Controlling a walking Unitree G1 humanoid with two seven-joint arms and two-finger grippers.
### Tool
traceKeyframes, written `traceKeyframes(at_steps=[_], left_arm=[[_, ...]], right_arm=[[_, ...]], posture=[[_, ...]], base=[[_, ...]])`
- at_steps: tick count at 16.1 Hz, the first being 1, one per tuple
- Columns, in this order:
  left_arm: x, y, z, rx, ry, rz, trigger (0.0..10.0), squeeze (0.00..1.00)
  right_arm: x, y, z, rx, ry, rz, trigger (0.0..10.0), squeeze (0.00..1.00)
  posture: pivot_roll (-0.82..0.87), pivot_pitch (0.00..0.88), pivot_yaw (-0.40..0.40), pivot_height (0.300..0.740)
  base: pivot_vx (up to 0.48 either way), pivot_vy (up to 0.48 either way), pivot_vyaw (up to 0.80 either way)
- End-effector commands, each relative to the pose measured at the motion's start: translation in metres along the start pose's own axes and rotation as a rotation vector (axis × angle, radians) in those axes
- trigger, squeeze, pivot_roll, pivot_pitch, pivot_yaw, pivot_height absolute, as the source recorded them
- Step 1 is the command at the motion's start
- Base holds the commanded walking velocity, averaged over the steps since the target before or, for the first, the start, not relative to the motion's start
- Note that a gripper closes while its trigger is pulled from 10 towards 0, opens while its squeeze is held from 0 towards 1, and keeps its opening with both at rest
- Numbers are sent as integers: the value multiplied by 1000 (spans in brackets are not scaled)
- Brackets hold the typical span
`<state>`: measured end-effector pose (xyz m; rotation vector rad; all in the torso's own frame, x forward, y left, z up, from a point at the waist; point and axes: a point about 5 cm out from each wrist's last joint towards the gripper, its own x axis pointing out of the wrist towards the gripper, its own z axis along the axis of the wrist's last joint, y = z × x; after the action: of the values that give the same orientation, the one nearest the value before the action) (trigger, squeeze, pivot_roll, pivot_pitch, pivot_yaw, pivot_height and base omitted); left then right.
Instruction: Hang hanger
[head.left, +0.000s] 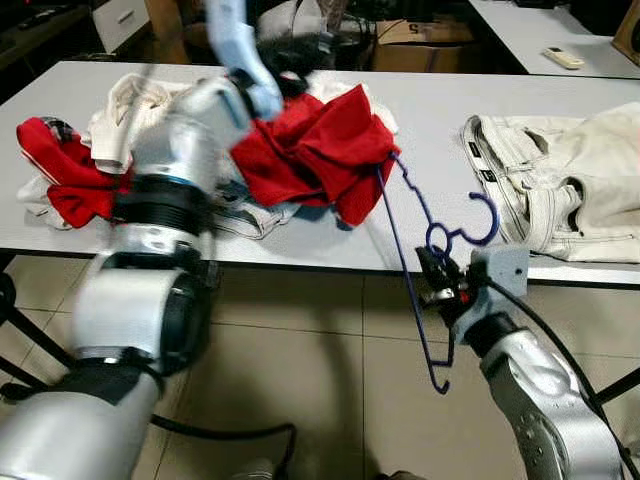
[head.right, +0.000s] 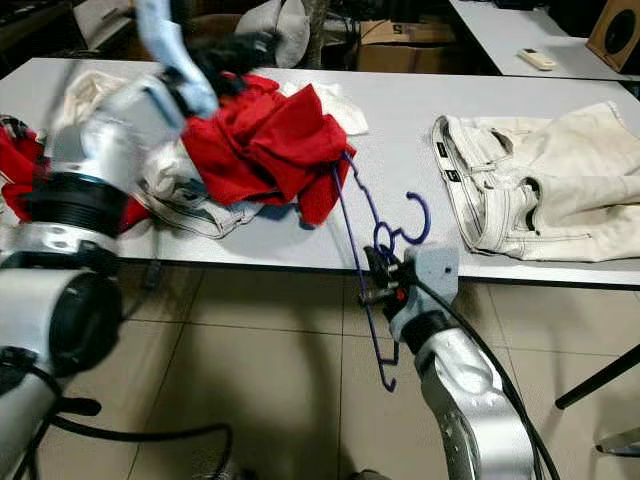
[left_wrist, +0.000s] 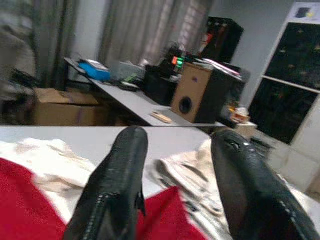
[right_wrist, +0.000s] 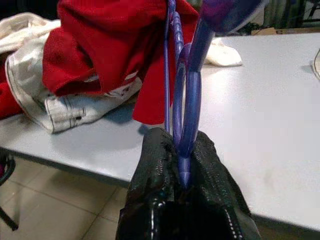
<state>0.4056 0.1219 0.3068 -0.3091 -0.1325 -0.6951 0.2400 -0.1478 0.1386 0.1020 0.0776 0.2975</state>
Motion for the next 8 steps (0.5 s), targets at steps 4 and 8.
traceKeyframes(at_steps=[4, 8], left_arm=[[-54, 35, -34, 482, 198, 59, 10000, 824], [-88, 42, -101, 594, 473, -26, 10000, 0]], right_arm=[[6, -8, 4, 12, -18, -52, 10000, 0], [9, -7, 4, 41, -36, -70, 10000, 0]], posture=[[3, 41, 90, 740], [14, 31, 101, 740]], base=[[0, 0, 0], [0, 0, 0]])
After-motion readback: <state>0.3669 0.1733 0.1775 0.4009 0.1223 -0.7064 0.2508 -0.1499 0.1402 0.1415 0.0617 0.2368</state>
